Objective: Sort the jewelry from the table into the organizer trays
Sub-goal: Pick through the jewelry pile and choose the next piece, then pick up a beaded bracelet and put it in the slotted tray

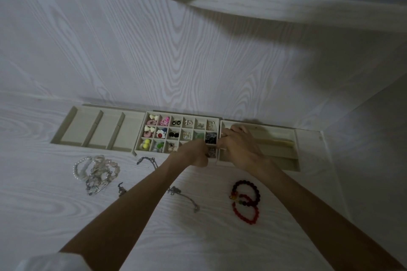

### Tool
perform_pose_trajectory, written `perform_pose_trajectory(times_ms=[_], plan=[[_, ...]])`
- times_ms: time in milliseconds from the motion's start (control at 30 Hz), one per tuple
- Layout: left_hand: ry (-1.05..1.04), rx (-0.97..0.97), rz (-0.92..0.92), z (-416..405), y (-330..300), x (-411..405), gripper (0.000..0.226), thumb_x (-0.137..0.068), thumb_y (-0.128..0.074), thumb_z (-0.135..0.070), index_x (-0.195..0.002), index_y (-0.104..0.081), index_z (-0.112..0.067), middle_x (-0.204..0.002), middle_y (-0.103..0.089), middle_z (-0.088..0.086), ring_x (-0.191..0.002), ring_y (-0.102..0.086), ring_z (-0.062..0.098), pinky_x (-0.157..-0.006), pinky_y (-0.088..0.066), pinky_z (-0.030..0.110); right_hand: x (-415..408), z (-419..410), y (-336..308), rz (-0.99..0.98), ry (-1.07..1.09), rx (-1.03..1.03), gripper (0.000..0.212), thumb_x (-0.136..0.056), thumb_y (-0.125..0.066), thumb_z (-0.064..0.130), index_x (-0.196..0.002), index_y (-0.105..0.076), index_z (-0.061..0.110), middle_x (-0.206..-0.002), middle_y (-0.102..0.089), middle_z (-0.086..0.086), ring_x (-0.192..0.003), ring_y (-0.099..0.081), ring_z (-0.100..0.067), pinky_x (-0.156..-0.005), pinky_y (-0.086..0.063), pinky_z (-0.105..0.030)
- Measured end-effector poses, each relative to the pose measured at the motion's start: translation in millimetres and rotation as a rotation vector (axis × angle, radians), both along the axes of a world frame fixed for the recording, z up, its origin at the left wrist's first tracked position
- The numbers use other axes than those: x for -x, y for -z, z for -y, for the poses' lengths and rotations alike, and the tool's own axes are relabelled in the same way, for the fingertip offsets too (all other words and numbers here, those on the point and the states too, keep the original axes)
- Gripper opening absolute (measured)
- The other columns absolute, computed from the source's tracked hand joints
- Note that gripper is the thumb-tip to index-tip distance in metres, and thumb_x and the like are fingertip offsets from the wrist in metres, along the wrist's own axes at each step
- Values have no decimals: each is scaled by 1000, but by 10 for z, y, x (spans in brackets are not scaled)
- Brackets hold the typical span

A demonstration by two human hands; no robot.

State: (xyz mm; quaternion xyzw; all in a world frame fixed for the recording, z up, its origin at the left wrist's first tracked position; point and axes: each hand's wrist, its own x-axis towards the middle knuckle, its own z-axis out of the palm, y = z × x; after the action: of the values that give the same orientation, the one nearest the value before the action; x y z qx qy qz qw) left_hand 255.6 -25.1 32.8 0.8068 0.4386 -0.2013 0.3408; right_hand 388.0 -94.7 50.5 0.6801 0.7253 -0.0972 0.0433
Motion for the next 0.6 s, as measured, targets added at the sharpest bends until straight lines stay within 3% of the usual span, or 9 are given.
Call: perform_pose_trajectory(times_ms=[133,267,400,500,600], plan=[[3,-22,18,-11,-5,9,35,-80,-55,-2,-113,-65,-3,-93,-65,10,-86,-63,24,-73,-52,30,0,21,-8,2,-8,-15,36,-89,-51,9,-117,-63,29,-110,-55,3,-104,-42,-18,-90,-27,-30],[20,-41,94,-27,-145,81,39,-84,-54,-1,-120,-64,-10,-110,-65,11,-101,-62,26,-81,-51,31,-33,62,-90,-42,9,-8,44,-85,-51,2,-117,-63,30,-109,-56,5,-102,-43,-17,-90,-28,-29],[-48,-77,201,56,-337,360,37,-89,-57,-11,-126,-59,-15,-112,-65,8,-102,-62,23,-88,-50,33,-126,290,-209,-313,152,22,38,-92,-45,2,-108,-70,25,-97,-61,3,-93,-53,-16,-82,-37,-27],[-131,-134,256,153,-293,610,35,-91,-59,-21,-126,-59,-19,-114,-65,5,-99,-62,19,-86,-50,31,-199,533,-159,-564,292,106,31,-95,-46,9,-107,-70,24,-94,-57,15,-88,-54,-4,-78,-44,-23],[-163,-193,308,329,-203,863,28,-93,-57,-25,-120,-63,-26,-116,-64,-2,-95,-58,11,-84,-49,27,-220,851,-56,-646,350,121,29,-94,-50,6,-103,-70,25,-92,-56,23,-83,-53,5,-76,-41,-17]])
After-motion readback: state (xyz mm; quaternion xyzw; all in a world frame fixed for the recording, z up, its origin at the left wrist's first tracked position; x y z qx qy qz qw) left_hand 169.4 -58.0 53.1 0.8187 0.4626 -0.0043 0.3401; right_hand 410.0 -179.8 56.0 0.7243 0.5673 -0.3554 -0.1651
